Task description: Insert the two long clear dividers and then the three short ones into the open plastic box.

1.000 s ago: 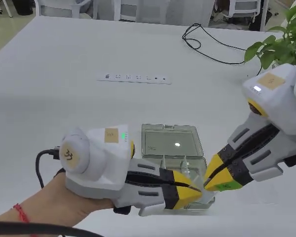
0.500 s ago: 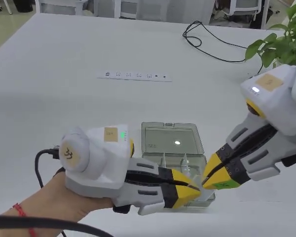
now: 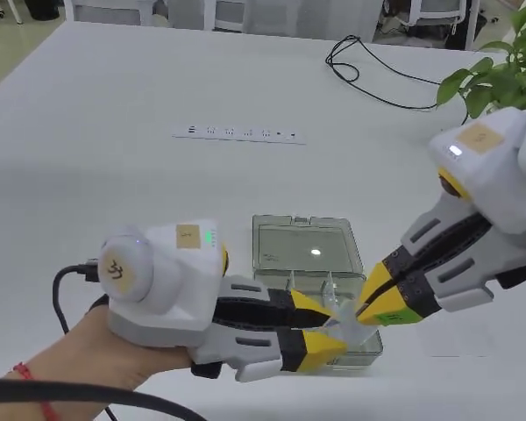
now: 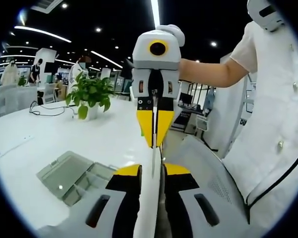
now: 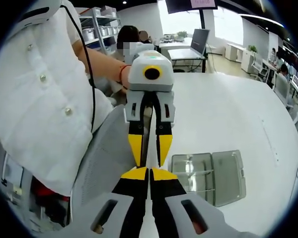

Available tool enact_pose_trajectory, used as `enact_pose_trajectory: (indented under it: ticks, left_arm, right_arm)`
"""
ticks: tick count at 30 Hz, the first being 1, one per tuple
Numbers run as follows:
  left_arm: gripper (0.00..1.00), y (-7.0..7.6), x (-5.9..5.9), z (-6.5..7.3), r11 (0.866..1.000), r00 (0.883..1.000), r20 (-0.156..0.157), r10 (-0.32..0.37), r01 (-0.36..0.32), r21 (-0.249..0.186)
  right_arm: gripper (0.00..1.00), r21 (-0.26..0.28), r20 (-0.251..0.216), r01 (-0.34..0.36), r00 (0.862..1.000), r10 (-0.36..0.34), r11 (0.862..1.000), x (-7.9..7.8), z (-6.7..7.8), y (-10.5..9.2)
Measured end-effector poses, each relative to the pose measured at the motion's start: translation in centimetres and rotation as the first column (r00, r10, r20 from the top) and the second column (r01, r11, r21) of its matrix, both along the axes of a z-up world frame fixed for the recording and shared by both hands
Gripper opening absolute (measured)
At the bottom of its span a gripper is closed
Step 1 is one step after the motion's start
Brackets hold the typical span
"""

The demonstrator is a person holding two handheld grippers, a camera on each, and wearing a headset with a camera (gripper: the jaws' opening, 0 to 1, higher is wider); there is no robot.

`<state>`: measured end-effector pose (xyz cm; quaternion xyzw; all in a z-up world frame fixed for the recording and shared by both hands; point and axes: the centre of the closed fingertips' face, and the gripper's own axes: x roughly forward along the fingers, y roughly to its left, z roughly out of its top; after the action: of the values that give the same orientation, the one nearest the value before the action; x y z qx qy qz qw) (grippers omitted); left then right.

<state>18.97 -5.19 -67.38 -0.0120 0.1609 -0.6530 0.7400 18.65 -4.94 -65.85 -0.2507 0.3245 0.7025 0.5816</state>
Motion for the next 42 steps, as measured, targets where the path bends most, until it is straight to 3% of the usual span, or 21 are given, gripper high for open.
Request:
enact_pose_trajectory:
  ticks: [11,21,34,42]
  left_arm:
    - [0.27,1.6,1.3,-0.5,0.998,0.998,0.004,0.063,-0.063,0.027]
    - [0.45,3.6,2.4,-1.8,0.989,0.992,0.017,0.123,-0.124,0.083]
    - [0.71,5.3,3.1,-3.3,0.978,0.986,0.047,0.158,-0.163,0.132]
    - [0.84,6.2,3.4,-4.1,0.972,0.982,0.031,0.185,-0.188,0.139]
  right_arm:
    - [0.03,0.008,0.029,0.033,0.999,-0.034,0.999,1.1,0.1,-0.1]
    - [0.03,0.015,0.052,0.068,0.996,-0.069,0.998,2.5,0.1,0.2]
    - [0.03,0.018,0.08,0.113,0.99,-0.114,0.993,5.3,-1.4,1.3]
    - [0.03,0.02,0.097,0.137,0.986,-0.138,0.99,6.6,-2.6,2.8]
